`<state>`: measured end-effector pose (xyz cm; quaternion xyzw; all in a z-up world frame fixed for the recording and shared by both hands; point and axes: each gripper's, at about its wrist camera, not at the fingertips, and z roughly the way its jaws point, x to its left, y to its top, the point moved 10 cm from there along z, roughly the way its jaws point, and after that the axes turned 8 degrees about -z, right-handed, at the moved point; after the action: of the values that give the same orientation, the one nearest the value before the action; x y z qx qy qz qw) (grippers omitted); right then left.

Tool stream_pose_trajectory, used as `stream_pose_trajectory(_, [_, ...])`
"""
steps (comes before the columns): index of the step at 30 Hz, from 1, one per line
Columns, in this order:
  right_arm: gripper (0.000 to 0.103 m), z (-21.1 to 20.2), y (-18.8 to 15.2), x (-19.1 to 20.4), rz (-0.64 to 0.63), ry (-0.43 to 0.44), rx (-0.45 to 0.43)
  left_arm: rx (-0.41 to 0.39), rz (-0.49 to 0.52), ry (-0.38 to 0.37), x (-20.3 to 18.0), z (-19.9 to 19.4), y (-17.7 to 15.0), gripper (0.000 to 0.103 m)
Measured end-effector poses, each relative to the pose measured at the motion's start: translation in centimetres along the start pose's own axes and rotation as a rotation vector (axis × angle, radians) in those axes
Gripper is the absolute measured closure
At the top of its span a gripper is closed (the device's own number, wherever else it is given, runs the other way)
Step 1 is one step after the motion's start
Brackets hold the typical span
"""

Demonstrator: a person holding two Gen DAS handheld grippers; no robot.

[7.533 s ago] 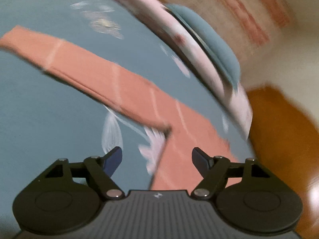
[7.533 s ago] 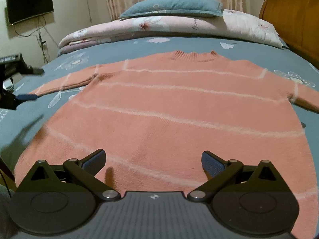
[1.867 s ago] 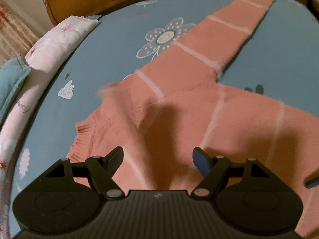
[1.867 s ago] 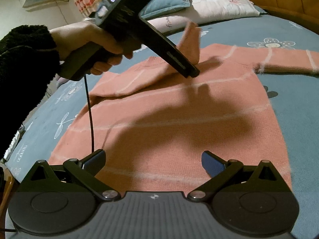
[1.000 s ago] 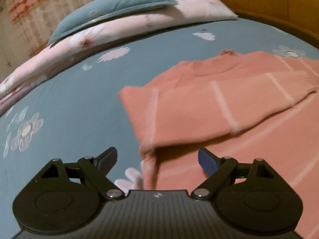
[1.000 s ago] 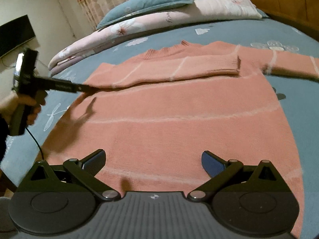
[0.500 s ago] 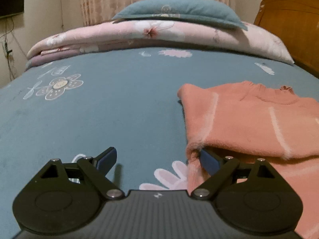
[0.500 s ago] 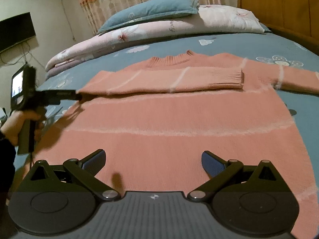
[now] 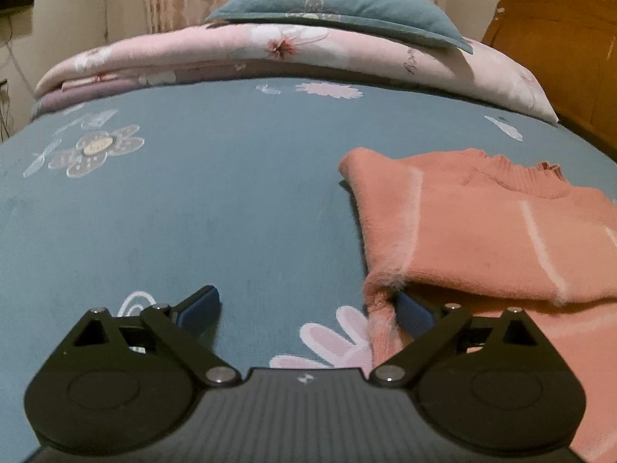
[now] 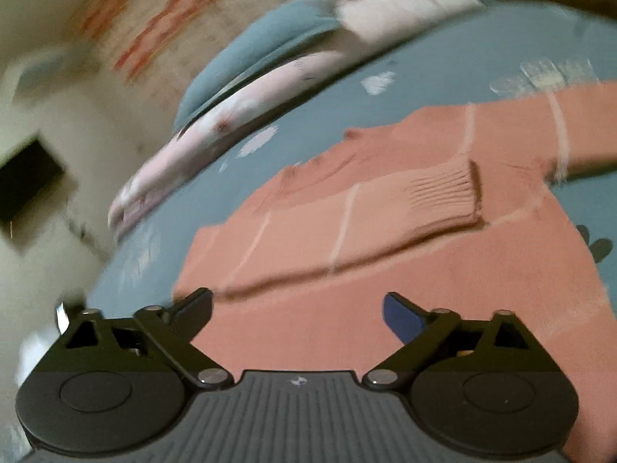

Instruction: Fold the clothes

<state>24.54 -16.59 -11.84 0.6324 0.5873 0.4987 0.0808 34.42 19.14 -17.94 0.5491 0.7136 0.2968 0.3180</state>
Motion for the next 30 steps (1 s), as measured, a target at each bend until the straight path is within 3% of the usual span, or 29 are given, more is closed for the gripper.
stream_pose_trajectory(4, [0.024,1.9,4.0,-2.5,-0.082,-0.110,-0.018,0.011,-0.003,0.001,0.0,0.1,-0.1,0.006])
stream_pose_trajectory(10, [0.025,3.1,6.8,-9.4,-0.086,-0.296,-0.049,0.031,-0.020,-0.011,0.1,0.4,0.1,0.003])
stream_pose_trajectory(16, [0.026,5.4,5.5,-9.7,-0.178,-0.255,-0.028,0.033,-0.014,-0.013,0.2,0.6,0.2,0.002])
stream_pose_trajectory(19, [0.033,6.2,5.1,-8.2,-0.284,-0.228,-0.002,0.032,-0.006,-0.007,0.0,0.8,0.2,0.002])
stream_pose_trajectory(22, [0.047,7.1,4.3,-7.5,-0.429,-0.294,0.056,0.031,0.005,0.001,-0.2,0.9,0.3,0.002])
stream_pose_trajectory(24, [0.076,7.1,4.7,-7.1,-0.447,-0.291,0.064,0.030,0.007,0.003,-0.2,0.9,0.3,0.002])
stream_pose_trajectory(26, [0.089,7.0,5.4,-6.4,-0.452,-0.289,0.056,0.030,0.006,0.004,-0.2,1.0,0.3,0.001])
stream_pose_trajectory(30, [0.090,7.3,7.3,-5.1,-0.489,-0.306,0.046,0.029,-0.005,0.010,-0.3,1.0,0.5,0.001])
